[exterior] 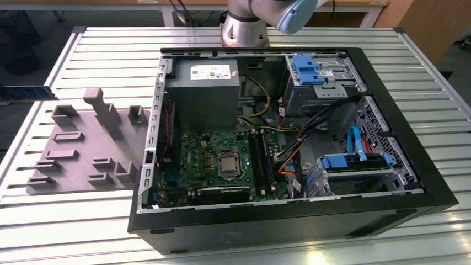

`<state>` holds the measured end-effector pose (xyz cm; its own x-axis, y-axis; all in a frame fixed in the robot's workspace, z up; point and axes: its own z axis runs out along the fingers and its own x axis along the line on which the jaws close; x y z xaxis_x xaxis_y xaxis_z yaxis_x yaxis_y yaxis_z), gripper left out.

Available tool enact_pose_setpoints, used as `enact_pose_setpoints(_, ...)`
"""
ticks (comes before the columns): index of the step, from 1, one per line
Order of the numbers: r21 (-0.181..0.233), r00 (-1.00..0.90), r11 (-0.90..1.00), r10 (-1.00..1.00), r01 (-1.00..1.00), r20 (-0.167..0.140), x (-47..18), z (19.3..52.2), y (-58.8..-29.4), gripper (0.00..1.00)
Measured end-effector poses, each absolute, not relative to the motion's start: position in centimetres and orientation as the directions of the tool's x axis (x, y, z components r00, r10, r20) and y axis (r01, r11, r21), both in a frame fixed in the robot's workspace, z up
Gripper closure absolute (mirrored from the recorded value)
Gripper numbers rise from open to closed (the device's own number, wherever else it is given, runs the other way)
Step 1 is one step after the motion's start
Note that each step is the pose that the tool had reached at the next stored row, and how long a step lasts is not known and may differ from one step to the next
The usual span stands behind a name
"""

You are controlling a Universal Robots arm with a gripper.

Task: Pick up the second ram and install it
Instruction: 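Pick up the second ram and move it above second insertion slot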

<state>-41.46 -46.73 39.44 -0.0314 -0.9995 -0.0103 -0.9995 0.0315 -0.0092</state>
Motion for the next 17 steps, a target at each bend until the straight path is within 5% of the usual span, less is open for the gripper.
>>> enact_pose_setpoints(17, -0.009, -0.031, 0.032, -0.999, -0.999, -0.01, -40.2, 39.5, -46.7, 0.86)
